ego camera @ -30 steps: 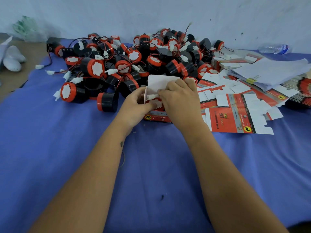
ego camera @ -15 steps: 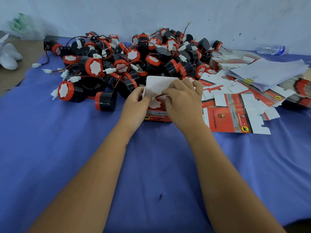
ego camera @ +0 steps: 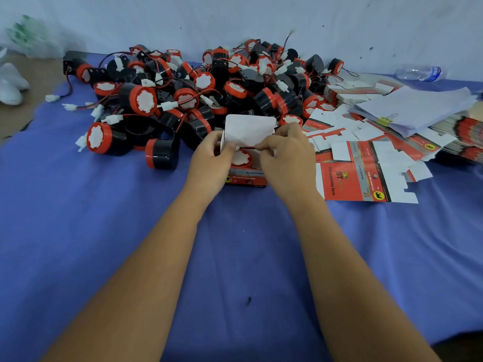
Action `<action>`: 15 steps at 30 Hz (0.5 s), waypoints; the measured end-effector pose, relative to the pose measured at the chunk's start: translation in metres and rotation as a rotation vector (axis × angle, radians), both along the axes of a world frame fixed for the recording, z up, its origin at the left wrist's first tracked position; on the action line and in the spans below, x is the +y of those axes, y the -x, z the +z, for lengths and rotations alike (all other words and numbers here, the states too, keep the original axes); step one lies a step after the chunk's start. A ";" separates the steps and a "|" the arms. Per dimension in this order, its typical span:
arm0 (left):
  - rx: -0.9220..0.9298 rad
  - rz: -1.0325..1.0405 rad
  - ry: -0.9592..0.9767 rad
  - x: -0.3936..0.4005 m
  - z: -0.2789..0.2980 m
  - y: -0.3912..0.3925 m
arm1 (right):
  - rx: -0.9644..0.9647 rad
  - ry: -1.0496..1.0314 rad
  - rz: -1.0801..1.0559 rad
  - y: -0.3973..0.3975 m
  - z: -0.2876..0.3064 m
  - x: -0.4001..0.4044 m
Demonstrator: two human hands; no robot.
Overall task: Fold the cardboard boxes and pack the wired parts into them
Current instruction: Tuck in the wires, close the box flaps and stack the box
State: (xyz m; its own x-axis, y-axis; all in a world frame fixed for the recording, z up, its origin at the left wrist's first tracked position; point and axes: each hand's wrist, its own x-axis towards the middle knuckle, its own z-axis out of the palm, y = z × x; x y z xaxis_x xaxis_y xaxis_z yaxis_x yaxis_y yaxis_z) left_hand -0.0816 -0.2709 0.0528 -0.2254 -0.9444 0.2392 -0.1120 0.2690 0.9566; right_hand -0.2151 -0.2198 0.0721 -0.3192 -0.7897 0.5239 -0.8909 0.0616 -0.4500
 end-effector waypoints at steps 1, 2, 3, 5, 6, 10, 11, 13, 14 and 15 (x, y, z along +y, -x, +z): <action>-0.006 0.005 0.006 0.000 0.000 0.000 | -0.040 -0.014 0.004 -0.002 -0.001 -0.001; -0.009 0.010 0.012 0.000 -0.001 0.000 | -0.075 -0.017 0.006 -0.004 -0.003 -0.002; -0.009 0.015 0.013 0.000 -0.001 0.000 | -0.122 -0.002 0.009 -0.006 -0.005 -0.002; -0.001 0.025 0.008 0.000 -0.002 0.000 | -0.280 0.075 0.027 -0.008 -0.009 0.000; 0.001 0.029 0.007 0.000 -0.002 0.000 | -0.372 0.116 0.035 -0.008 -0.010 0.001; -0.042 0.058 0.040 0.003 -0.003 0.000 | -0.679 0.207 0.054 -0.006 -0.012 0.002; -0.053 0.069 0.055 0.005 -0.003 0.001 | -0.686 0.216 0.063 -0.005 -0.013 0.002; -0.031 0.111 0.068 0.007 -0.003 0.001 | -0.646 0.215 0.095 -0.004 -0.015 0.002; -0.004 0.137 0.069 0.008 -0.003 0.001 | -0.629 0.210 0.111 -0.004 -0.015 0.002; 0.016 0.162 0.077 0.009 -0.003 0.001 | -0.614 0.204 0.125 -0.004 -0.016 0.001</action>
